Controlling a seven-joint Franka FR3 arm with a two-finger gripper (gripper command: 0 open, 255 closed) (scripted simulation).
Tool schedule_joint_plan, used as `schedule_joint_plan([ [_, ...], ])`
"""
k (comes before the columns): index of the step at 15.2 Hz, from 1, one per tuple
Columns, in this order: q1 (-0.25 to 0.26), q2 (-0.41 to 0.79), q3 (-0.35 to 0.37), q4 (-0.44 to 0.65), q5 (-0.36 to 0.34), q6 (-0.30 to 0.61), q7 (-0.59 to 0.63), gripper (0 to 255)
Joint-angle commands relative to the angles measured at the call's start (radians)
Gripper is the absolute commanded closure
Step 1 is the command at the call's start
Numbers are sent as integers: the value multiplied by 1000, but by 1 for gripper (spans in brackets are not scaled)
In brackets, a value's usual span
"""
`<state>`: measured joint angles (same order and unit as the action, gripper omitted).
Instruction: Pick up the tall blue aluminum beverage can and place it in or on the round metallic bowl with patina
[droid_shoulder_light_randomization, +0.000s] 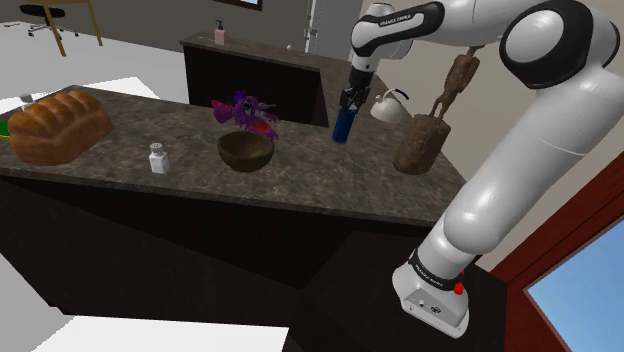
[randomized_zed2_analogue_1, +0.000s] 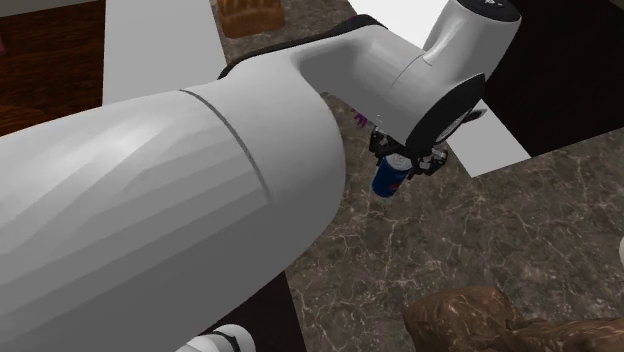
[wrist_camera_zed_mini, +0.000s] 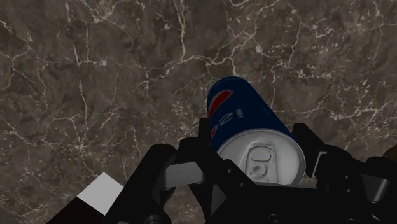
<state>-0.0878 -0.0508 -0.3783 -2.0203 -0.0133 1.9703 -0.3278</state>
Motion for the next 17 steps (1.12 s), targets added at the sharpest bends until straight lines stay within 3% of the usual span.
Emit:
schedule_joint_plan([
  [1, 1, -9, 1, 19, -3, -27, 3, 255],
  [14, 3, -27, 5, 165, -9, -189, 8, 255],
  [17, 35, -16, 42, 188, -2, -203, 76, 255],
])
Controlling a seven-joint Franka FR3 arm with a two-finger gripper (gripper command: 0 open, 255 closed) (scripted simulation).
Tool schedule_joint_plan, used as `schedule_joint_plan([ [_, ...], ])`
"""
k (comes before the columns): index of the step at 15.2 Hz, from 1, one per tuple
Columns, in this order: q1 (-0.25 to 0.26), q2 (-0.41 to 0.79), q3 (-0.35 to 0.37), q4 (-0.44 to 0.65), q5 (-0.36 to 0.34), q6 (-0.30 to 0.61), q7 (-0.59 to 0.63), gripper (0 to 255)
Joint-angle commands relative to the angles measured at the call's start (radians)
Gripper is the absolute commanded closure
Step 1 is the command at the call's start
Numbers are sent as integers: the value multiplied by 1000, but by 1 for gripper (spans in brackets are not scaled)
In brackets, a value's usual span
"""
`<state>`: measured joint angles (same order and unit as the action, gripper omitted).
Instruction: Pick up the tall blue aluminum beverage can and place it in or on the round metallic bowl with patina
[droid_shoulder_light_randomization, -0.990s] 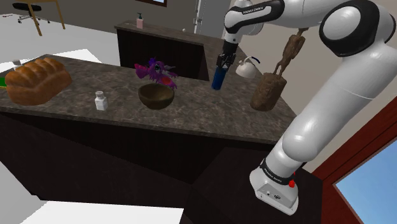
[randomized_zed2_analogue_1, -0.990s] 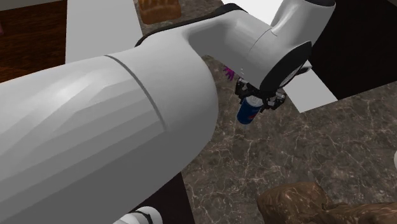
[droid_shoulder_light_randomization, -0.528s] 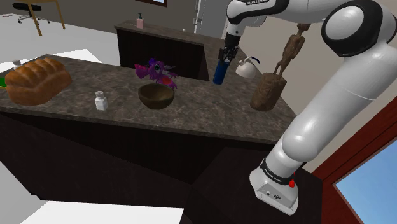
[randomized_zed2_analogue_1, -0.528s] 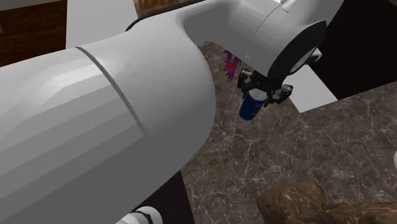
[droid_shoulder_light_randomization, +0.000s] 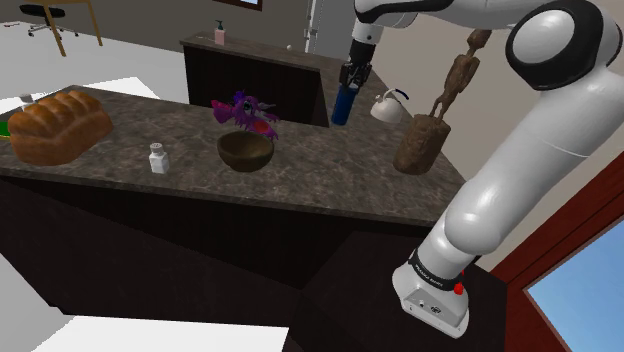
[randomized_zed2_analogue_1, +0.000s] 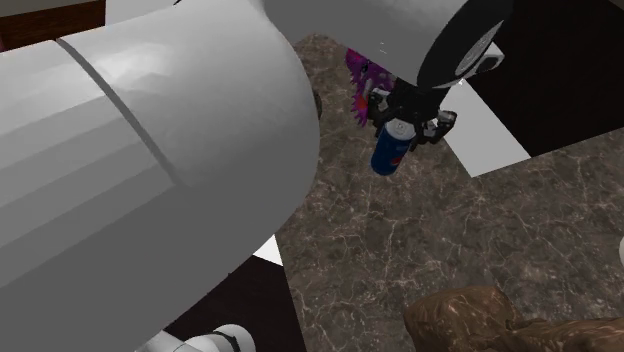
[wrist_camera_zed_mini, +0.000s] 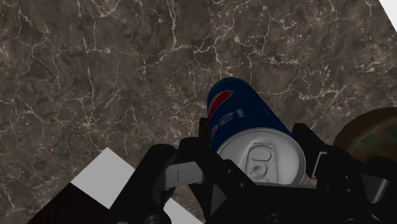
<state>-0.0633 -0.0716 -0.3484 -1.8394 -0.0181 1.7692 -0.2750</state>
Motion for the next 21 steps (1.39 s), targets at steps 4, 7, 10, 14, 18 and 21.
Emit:
schedule_joint_plan([
  [4, 53, 32, 59, 54, 14, -23, 109, 255],
  [7, 85, 64, 92, 102, 23, -41, 171, 255],
  [10, 115, 103, 122, 162, 32, -62, 231, 255],
  [14, 155, 171, 158, 263, 44, -96, 308, 255],
  [18, 193, 255, 191, 392, 54, -140, 380, 255],
  [21, 221, 333, 211, 514, 61, -183, 433, 255],
])
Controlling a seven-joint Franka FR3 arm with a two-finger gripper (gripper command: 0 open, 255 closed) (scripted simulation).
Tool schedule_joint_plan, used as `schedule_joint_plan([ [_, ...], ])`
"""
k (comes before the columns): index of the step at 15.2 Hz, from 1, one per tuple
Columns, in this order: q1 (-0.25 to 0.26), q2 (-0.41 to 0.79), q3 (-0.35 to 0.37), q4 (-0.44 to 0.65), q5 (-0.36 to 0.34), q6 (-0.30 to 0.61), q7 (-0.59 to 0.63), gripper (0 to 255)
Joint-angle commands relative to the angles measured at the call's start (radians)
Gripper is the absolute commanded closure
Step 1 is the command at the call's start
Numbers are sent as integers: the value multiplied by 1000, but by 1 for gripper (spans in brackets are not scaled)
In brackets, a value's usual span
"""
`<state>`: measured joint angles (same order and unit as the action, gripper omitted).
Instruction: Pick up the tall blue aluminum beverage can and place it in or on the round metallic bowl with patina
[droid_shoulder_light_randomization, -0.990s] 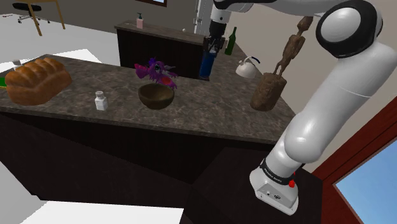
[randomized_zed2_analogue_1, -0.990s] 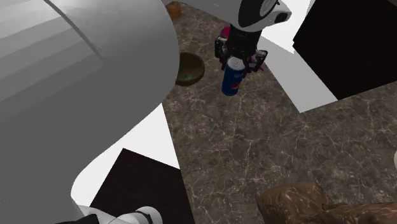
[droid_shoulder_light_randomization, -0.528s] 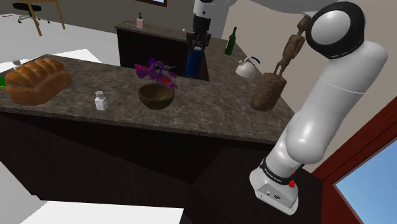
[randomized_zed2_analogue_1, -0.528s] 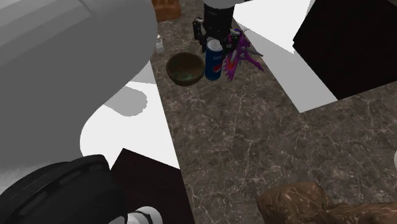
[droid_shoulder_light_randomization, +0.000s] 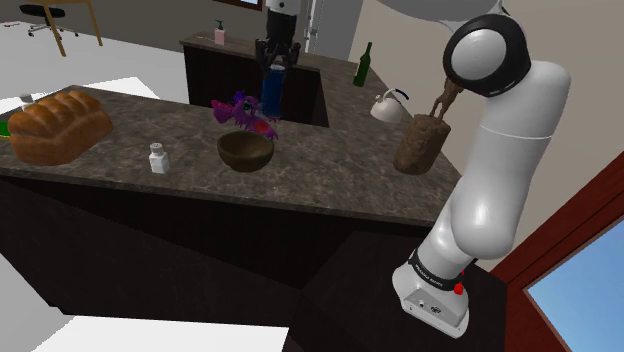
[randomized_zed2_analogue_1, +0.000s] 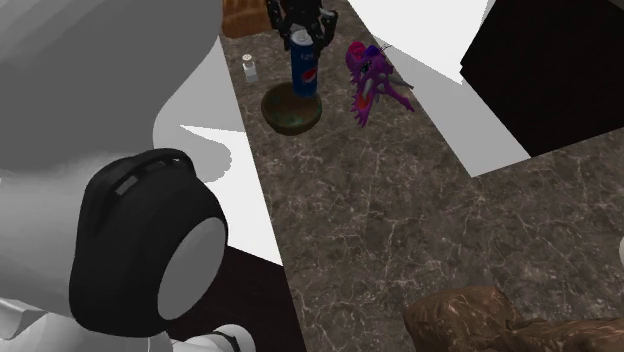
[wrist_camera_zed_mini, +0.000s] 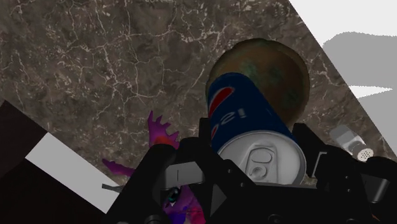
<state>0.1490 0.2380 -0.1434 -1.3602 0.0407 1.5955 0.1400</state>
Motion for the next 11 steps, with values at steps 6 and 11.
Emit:
schedule_joint_plan([
  [6, 51, 163, 33, 231, 9, -67, 92, 255],
  [11, 55, 136, 33, 123, 7, 15, 92, 255],
])
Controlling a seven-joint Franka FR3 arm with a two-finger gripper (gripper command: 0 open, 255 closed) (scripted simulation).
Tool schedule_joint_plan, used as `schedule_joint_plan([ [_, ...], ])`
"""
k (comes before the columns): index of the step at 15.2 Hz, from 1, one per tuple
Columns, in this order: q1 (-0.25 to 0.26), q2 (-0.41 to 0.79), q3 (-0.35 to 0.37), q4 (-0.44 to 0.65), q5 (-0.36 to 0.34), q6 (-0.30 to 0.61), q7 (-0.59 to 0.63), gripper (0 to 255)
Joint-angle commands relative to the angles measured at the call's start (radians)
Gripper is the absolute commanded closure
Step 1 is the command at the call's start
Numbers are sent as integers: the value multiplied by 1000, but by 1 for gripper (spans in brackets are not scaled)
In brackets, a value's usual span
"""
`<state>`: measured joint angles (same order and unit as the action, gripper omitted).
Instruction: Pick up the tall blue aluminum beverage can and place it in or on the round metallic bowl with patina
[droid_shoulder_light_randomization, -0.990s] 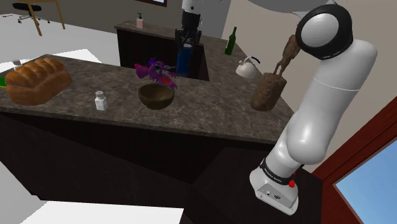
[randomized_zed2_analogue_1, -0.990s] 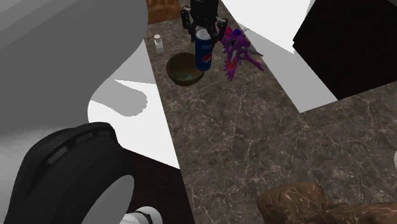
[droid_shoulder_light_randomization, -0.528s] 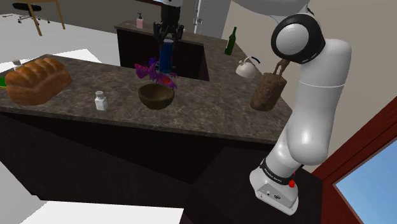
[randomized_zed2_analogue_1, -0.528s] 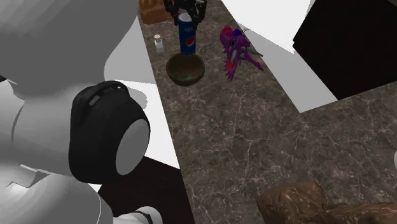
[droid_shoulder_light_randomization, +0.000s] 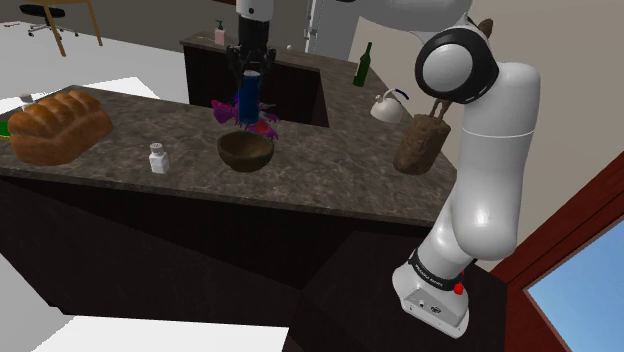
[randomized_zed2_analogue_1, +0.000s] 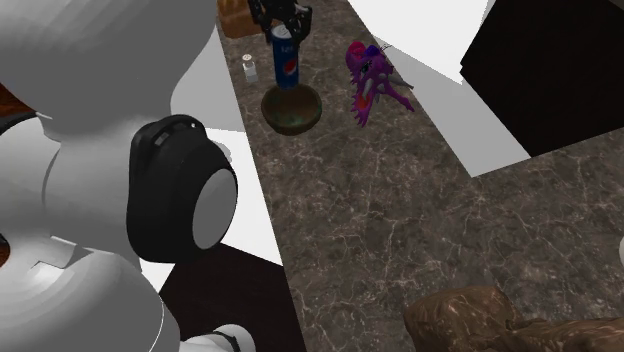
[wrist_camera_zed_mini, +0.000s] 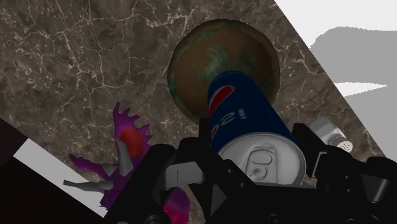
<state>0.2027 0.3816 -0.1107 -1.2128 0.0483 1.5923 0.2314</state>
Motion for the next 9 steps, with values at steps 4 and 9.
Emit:
schedule_joint_plan([
  [4, 4, -20, 0, -97, -2, 79, 0, 255],
  [9, 6, -28, 1, -177, -3, 150, -1, 255],
])
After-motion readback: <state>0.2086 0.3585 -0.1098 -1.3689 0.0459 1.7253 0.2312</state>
